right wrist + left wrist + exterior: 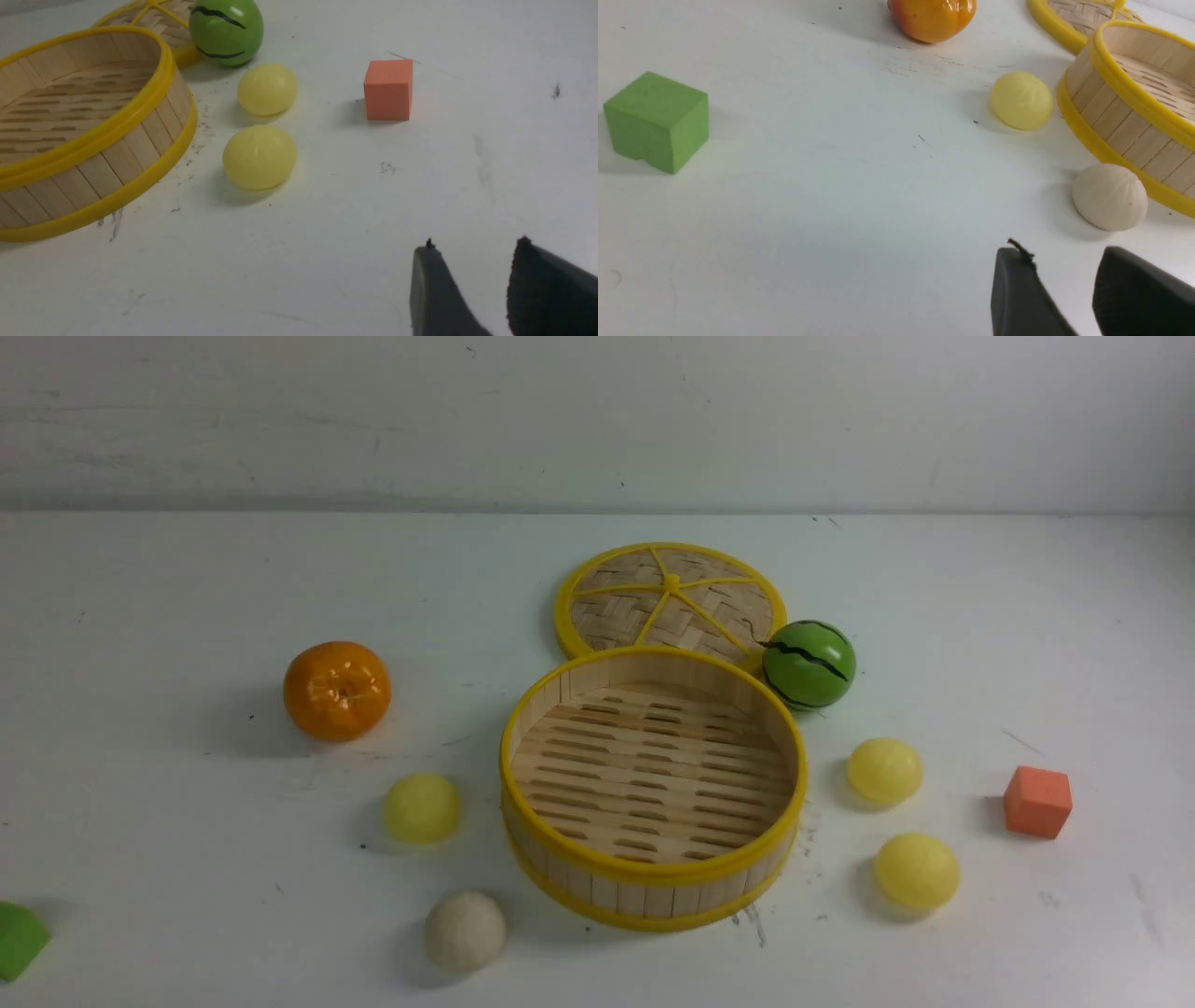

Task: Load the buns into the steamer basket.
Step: Use the left arm to grab a steamed stuffed bun

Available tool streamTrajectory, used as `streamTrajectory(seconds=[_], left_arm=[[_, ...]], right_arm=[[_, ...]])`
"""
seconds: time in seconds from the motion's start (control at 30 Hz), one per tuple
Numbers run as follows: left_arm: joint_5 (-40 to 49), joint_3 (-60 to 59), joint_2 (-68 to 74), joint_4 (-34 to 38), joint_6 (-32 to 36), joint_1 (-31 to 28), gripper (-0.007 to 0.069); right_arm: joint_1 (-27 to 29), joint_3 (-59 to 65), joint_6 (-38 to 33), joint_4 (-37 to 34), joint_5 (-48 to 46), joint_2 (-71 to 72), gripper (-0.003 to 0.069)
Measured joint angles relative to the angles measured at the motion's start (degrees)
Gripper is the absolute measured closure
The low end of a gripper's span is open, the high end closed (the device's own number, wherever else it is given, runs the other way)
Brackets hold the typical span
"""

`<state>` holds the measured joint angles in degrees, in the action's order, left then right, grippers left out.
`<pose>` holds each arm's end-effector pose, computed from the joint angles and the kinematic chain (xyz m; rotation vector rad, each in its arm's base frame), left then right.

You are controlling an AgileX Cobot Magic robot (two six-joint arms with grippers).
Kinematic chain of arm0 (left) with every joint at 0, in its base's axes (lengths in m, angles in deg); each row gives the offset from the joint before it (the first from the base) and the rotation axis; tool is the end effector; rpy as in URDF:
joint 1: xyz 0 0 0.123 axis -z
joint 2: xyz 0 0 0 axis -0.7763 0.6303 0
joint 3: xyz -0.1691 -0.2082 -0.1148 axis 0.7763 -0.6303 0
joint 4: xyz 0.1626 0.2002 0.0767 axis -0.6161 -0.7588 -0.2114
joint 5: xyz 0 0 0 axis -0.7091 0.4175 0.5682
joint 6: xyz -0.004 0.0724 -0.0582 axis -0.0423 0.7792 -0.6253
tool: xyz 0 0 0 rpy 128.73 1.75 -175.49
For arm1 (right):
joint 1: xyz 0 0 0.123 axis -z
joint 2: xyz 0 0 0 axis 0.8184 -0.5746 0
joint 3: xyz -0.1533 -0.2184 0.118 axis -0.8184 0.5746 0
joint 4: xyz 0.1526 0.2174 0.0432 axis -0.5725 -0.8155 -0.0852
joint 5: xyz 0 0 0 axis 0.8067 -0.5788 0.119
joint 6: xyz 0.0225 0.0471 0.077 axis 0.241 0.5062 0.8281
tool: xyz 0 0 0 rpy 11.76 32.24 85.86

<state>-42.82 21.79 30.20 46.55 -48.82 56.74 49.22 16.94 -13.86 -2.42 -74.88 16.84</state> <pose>0.0643 -0.0131 0.1691 -0.1527 1.8820 -0.3516 0.0643 0.0035 0.1719 0.1287 1.8923 0.1844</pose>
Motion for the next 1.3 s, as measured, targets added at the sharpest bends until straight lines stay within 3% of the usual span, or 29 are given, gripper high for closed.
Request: streamTrajectory(seconds=[1.0, 1.2, 1.3], left_arm=[[-1.2, 0.0, 0.0, 0.2, -0.1, 0.0, 0.0386], [-6.6, 0.0, 0.0, 11.4, -5.9, 0.0, 0.0386], [-14.1, 0.0, 0.0, 21.3, -9.8, 0.0, 0.0386]], right_arm=[[0.0, 0.0, 0.0, 0.0, 0.0, 0.0, 0.0420], [0.0, 0.0, 0.0, 0.0, 0.0, 0.0, 0.0420], [0.0, 0.0, 0.0, 0.0, 0.0, 0.0, 0.0420]])
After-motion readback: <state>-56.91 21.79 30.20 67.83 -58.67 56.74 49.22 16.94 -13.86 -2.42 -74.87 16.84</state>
